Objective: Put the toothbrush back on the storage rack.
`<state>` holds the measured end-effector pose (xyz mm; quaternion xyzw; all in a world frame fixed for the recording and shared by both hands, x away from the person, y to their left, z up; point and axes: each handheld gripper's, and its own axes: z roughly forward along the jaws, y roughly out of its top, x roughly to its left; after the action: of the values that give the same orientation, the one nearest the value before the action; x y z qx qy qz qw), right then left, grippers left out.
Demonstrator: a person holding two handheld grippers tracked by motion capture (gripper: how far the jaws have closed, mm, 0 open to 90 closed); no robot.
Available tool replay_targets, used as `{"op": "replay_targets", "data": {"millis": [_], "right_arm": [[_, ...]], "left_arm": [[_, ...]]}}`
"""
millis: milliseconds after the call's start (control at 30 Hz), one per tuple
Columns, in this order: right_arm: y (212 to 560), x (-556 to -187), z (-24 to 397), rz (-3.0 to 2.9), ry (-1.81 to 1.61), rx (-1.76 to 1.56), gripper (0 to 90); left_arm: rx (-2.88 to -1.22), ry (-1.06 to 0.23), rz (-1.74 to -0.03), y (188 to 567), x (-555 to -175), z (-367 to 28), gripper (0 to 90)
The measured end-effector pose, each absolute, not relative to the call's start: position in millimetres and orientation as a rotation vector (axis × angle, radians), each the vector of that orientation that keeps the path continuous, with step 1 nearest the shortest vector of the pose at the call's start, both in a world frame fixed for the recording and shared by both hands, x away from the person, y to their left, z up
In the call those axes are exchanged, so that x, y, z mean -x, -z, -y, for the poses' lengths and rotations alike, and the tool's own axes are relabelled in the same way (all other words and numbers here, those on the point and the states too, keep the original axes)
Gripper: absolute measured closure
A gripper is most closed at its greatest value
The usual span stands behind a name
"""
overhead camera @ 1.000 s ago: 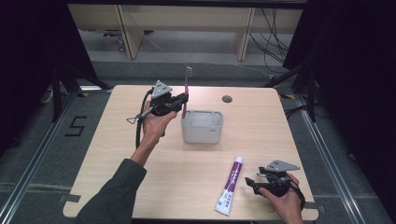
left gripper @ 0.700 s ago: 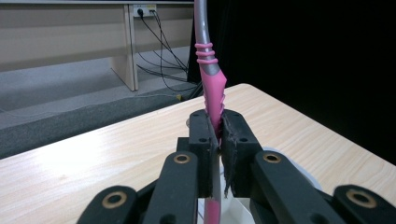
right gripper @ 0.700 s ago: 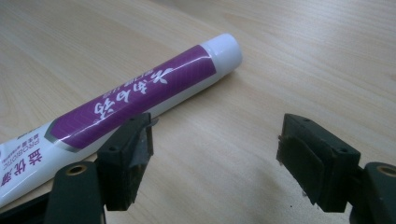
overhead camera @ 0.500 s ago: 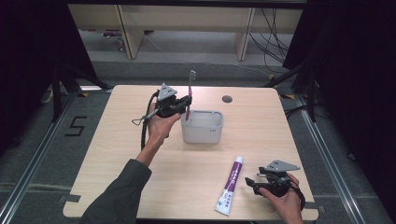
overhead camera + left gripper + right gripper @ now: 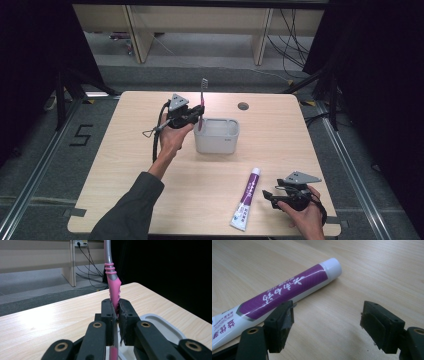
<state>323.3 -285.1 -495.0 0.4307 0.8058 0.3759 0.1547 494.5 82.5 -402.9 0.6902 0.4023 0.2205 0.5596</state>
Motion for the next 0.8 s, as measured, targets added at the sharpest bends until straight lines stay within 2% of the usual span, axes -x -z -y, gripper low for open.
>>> {"op": "replay_targets", "data": {"millis": [800], "right_arm": [[495.6,-322.2,283.3,-2.322,-1.091,-1.270,27.1]], "left_arm": [[-1.654,-0.513,-0.973,427.5,-496.7,-78.5,82.8]]}}
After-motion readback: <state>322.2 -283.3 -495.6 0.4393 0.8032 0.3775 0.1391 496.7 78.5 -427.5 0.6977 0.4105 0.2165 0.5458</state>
